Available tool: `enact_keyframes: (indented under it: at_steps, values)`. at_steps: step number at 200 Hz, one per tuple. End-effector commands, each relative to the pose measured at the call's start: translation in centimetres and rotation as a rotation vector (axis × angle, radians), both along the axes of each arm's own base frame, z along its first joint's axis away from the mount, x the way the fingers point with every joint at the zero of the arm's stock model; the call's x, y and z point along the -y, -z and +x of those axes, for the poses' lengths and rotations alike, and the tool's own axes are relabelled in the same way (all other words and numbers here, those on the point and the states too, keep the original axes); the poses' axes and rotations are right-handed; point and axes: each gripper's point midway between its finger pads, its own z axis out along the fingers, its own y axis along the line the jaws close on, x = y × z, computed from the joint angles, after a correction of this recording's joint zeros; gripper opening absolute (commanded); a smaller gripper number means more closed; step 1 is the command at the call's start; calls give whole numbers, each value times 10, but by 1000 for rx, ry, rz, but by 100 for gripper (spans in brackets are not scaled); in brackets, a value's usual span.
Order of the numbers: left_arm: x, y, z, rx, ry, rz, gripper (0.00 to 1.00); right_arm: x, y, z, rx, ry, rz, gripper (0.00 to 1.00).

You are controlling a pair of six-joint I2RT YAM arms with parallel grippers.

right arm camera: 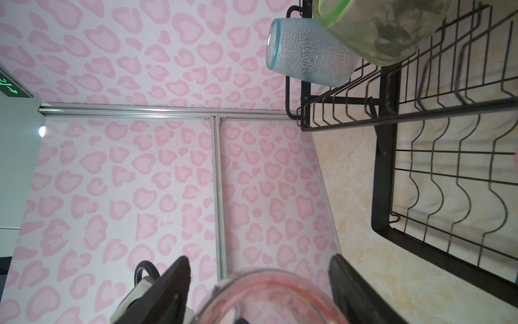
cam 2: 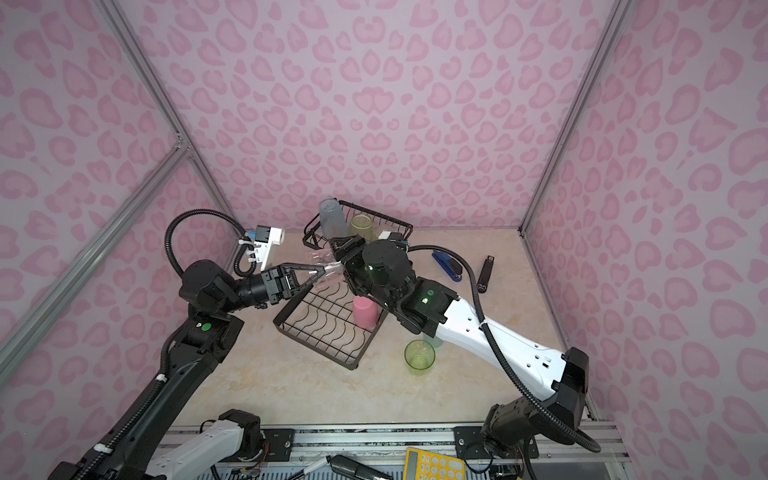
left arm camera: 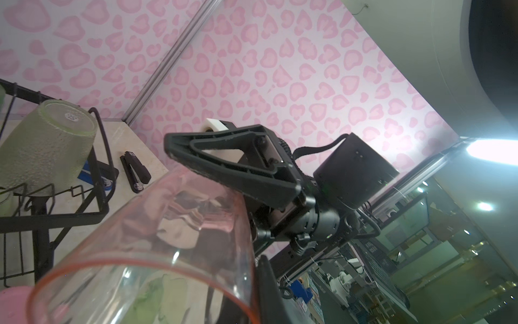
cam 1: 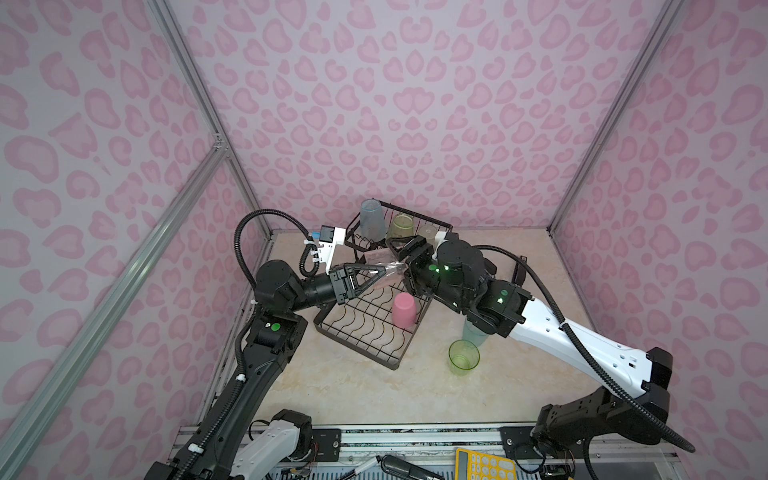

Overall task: Load the cups into the dish rack
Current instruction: 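Carry the clear cup toward the right gripper while right gripper closes on it, then open the left gripper and draw it back while right gripper holds the cup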

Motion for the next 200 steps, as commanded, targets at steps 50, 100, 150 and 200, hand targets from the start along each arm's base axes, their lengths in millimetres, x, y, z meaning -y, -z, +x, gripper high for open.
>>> enact_keyframes:
  at_steps: [50, 100, 150, 200]
  values:
    - [6, -12, -2, 117, 70, 6, 3, 23, 21, -2, -17, -23, -36, 76]
    - [10, -9, 8, 94, 81, -2, 4, 31, 12, 3, 16, -18, -29, 72]
    - [12, -3, 13, 83, 83, 2, 5, 16, 21, 4, 3, -67, -27, 74]
    - [13, 1, 19, 66, 78, 6, 9, 20, 19, 4, 8, -53, -23, 66]
